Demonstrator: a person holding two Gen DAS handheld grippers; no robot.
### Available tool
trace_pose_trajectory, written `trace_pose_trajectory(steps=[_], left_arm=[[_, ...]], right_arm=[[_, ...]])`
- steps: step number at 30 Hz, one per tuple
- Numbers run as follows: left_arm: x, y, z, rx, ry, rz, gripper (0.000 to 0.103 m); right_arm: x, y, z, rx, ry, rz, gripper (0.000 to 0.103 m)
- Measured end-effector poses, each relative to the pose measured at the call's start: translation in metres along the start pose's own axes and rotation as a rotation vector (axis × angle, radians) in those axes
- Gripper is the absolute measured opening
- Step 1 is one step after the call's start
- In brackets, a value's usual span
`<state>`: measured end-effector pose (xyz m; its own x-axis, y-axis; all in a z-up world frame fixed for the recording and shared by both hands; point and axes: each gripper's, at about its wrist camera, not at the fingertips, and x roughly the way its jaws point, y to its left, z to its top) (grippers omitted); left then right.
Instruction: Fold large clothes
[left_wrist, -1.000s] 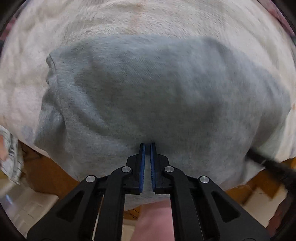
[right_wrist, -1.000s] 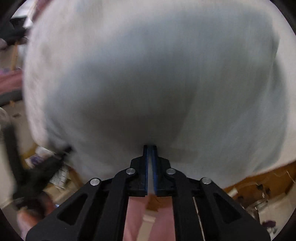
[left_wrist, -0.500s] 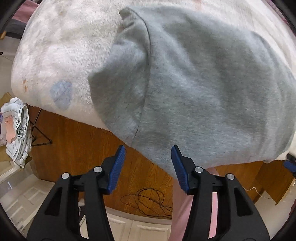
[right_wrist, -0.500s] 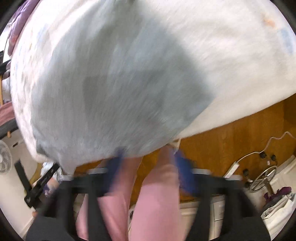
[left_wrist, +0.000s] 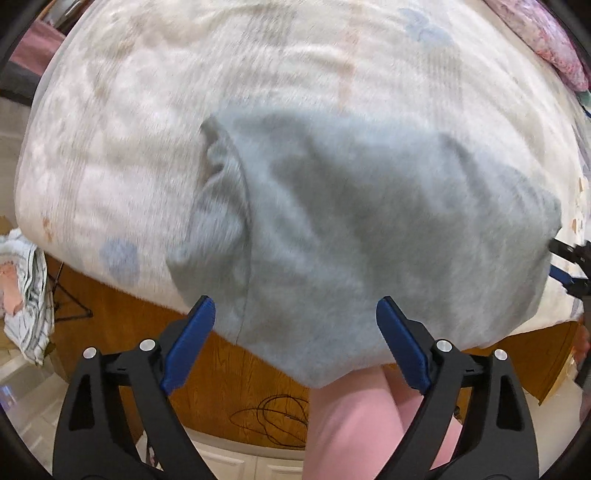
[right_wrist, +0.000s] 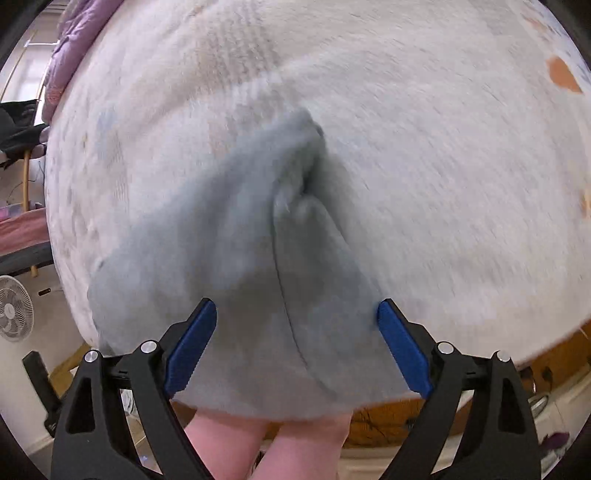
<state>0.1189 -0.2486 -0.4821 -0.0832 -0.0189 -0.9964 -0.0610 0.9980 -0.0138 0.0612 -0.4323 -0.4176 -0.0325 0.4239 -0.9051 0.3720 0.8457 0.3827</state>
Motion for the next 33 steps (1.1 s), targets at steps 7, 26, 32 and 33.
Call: trace_pose_trajectory(steps=[7, 26, 32, 33], left_arm=[[-0.031, -0.047, 0.059, 0.141, -0.1, -0.161, 0.089], [-0.044, -0.068, 0.116, 0.016, -0.047, -0.198, 0.086], [-0.042, -0.081, 0.117, 0.009, -0.016, -0.139, 0.078], [-0.043, -0.083, 0.118, 0.005, -0.017, -0.124, 0.078]], right_arm=[[0.025, -0.014, 0.002, -0.089, -0.094, 0.112, 0.092], [0.059, -0.054, 0.007, 0.052, 0.254, 0.663, 0.097], [0.072, -0.012, 0.032, 0.032, 0.269, 0.683, 0.096], [0.075, -0.009, 0.034, 0.064, 0.271, 0.65, 0.095]])
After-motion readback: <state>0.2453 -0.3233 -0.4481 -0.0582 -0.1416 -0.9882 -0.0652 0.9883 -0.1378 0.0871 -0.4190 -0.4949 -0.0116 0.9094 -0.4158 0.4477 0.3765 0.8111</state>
